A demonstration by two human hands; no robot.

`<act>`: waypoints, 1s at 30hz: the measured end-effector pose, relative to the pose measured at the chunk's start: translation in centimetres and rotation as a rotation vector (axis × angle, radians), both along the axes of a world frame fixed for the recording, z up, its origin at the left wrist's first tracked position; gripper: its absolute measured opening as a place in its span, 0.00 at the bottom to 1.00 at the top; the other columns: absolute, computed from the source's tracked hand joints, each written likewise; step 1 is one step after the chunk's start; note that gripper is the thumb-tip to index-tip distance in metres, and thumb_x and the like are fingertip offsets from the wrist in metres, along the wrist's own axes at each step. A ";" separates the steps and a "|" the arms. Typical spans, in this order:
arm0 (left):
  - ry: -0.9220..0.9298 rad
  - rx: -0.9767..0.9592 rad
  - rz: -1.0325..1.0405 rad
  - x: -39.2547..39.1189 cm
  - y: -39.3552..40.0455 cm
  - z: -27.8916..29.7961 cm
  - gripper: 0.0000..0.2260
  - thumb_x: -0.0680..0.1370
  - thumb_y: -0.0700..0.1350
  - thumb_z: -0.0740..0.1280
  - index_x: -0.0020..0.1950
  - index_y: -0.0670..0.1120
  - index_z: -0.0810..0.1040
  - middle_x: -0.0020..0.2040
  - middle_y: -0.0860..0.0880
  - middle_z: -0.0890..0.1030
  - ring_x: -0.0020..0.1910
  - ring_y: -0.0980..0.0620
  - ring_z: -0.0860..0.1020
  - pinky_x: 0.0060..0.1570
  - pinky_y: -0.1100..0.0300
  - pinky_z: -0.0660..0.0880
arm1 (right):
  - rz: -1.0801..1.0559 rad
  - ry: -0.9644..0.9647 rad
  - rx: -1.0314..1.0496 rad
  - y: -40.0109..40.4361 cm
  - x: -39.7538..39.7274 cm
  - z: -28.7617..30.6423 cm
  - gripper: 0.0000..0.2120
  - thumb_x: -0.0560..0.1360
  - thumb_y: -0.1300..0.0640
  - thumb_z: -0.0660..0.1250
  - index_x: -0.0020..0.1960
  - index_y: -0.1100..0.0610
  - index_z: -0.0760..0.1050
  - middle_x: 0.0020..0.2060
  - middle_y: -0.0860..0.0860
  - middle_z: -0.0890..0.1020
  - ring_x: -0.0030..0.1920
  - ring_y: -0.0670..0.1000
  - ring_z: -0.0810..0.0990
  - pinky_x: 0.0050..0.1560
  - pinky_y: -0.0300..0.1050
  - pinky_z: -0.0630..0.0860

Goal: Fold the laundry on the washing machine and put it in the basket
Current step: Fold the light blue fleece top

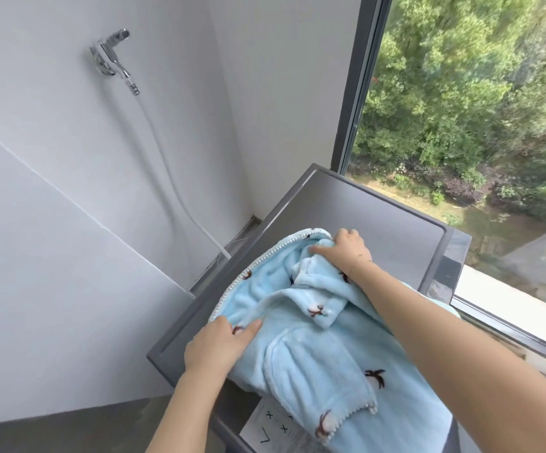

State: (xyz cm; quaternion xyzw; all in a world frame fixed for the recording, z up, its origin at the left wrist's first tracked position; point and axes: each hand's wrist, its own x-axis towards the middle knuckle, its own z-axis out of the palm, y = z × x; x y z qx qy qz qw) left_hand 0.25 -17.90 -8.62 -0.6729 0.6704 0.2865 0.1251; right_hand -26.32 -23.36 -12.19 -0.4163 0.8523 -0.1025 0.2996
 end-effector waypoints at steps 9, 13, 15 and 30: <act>0.447 0.646 0.619 1.5 3.4 0.3 0.44 0.65 0.76 0.61 0.71 0.47 0.68 0.53 0.45 0.81 0.51 0.48 0.81 0.51 0.56 0.76 | -0.114 -0.204 0.109 2.0 0.5 2.1 0.20 0.70 0.38 0.65 0.47 0.55 0.73 0.40 0.50 0.78 0.44 0.53 0.79 0.42 0.44 0.72; 0.980 0.447 0.888 0.5 5.6 -1.5 0.25 0.67 0.57 0.75 0.59 0.45 0.81 0.49 0.46 0.85 0.51 0.48 0.83 0.52 0.52 0.78 | -0.197 -0.378 0.150 3.3 1.1 2.3 0.17 0.70 0.44 0.67 0.47 0.58 0.74 0.41 0.51 0.78 0.41 0.53 0.77 0.36 0.43 0.71; 1.039 0.433 0.900 -0.3 6.2 -1.3 0.18 0.71 0.53 0.73 0.56 0.44 0.82 0.48 0.46 0.85 0.50 0.48 0.83 0.47 0.55 0.77 | -0.194 -0.486 0.116 4.4 0.9 2.7 0.13 0.73 0.47 0.67 0.46 0.57 0.73 0.41 0.51 0.77 0.42 0.53 0.77 0.36 0.43 0.73; 1.417 0.062 0.377 -8.7 -6.8 9.8 0.07 0.70 0.41 0.75 0.47 0.42 0.82 0.40 0.48 0.85 0.41 0.49 0.84 0.36 0.60 0.79 | -0.641 -0.278 -0.949 7.6 -3.1 13.7 0.16 0.77 0.51 0.64 0.33 0.52 0.67 0.27 0.48 0.70 0.29 0.49 0.67 0.35 0.44 0.63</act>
